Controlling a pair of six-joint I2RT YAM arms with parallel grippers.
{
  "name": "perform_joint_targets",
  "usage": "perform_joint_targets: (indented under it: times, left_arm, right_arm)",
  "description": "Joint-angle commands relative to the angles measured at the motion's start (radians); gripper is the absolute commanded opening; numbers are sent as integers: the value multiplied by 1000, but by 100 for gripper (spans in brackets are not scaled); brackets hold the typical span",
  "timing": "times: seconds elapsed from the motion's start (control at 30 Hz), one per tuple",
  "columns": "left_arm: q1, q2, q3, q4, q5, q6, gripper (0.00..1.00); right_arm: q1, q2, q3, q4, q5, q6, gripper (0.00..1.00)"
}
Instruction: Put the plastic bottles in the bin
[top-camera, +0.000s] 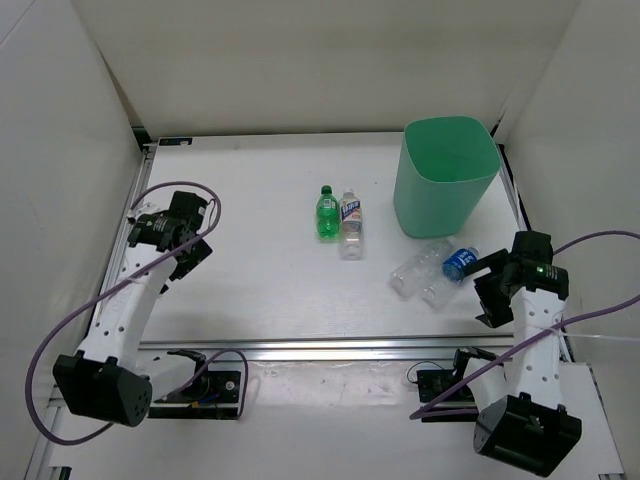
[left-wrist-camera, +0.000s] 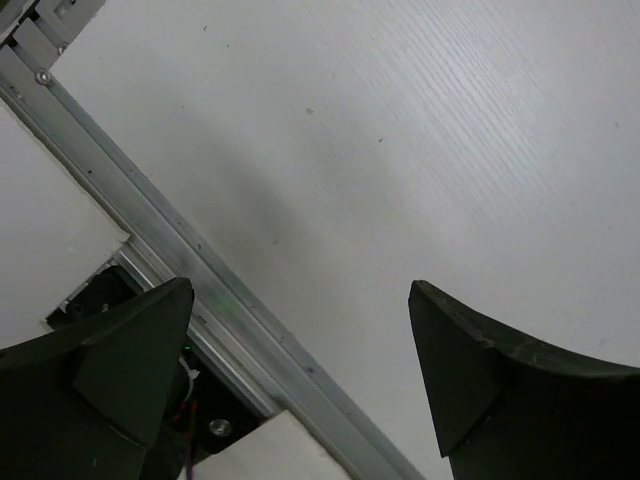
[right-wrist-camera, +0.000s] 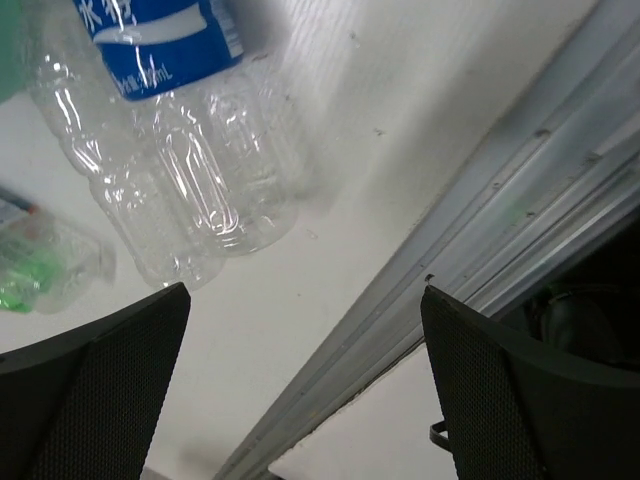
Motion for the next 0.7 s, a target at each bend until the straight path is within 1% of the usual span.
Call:
perform_joint_targets:
  times: [0.0, 0.07, 0.1, 0.13, 0.17, 0.2, 0.23, 0.27, 0.37, 0.43, 0.53, 0.67]
  left_arm:
    - [-12, -104, 19, -57, 14, 128, 100]
    - [-38, -135, 19, -5, 71, 191, 100]
    - [-49, -146, 19, -5, 97, 222, 100]
    - [-58, -158, 19, -5, 135, 222, 100]
    - [-58, -158, 4, 15, 161, 240, 100]
    - [-58, -190, -7, 34, 192, 259, 100]
    - [-58, -202, -19, 53, 223, 304, 100]
    - [-73, -213, -19, 54, 250, 305, 100]
    - [-84, -235, -58, 89, 260, 320, 100]
    - [-84, -235, -67, 98, 272, 331, 100]
    - [-93, -215, -76, 110, 272, 349, 100]
    - [-93, -180, -76, 120, 261, 349, 100]
  right_arm:
    - [-9, -22, -57, 122, -152, -67, 100]
    - [-9, 4, -70, 146, -161, -67, 100]
    - [-9, 14, -70, 171, -147, -57, 100]
    - [-9, 27, -70, 185, -147, -57, 100]
    - [-18, 59, -58, 185, -147, -67, 100]
    - [-18, 79, -47, 199, -132, -80, 100]
    - [-18, 99, -36, 208, -132, -80, 100]
    - [-18, 143, -24, 208, -118, -93, 100]
    - [-18, 227, 9, 219, -107, -106, 100]
    - [-18, 272, 22, 261, -107, -116, 100]
    - [-18, 332, 22, 314, -107, -130, 100]
    - [-18, 424, 22, 338, -95, -139, 100]
